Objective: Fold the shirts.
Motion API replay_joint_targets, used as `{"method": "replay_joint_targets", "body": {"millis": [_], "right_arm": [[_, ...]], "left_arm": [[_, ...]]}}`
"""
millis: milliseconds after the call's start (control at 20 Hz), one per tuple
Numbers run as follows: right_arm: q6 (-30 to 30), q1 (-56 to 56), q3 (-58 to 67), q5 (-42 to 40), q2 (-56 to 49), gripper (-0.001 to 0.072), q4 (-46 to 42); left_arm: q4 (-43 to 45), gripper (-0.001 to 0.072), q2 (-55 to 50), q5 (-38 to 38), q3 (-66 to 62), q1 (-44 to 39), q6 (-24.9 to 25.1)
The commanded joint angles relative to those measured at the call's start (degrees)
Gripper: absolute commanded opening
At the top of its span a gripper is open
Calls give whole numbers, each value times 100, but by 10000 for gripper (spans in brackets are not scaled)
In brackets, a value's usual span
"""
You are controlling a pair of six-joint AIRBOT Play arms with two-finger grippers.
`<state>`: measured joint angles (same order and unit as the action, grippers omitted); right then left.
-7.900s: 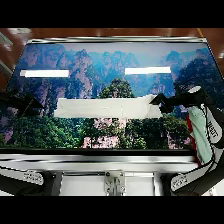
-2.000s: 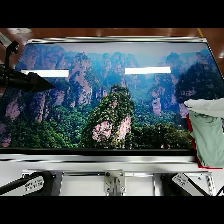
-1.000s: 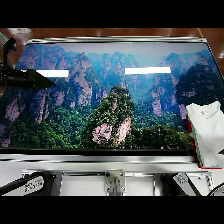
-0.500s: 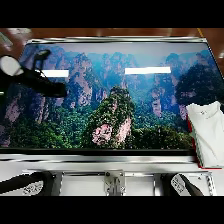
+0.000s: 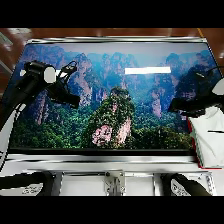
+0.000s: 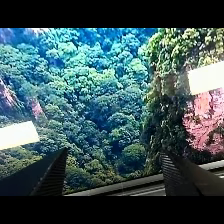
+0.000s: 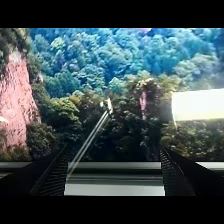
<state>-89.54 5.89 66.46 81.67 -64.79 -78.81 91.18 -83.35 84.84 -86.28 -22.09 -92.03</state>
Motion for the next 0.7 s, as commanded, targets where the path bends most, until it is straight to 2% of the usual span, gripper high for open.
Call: {"method": "replay_joint_targets", "body": {"millis": [0, 650], "right_arm": [[-85, -295, -39, 39, -98, 682, 39], [-85, -284, -39, 42, -98, 682, 39]], "left_arm": [[76, 703, -26, -376, -4, -33, -22], [79, 703, -33, -535, -4, -31, -20]]}}
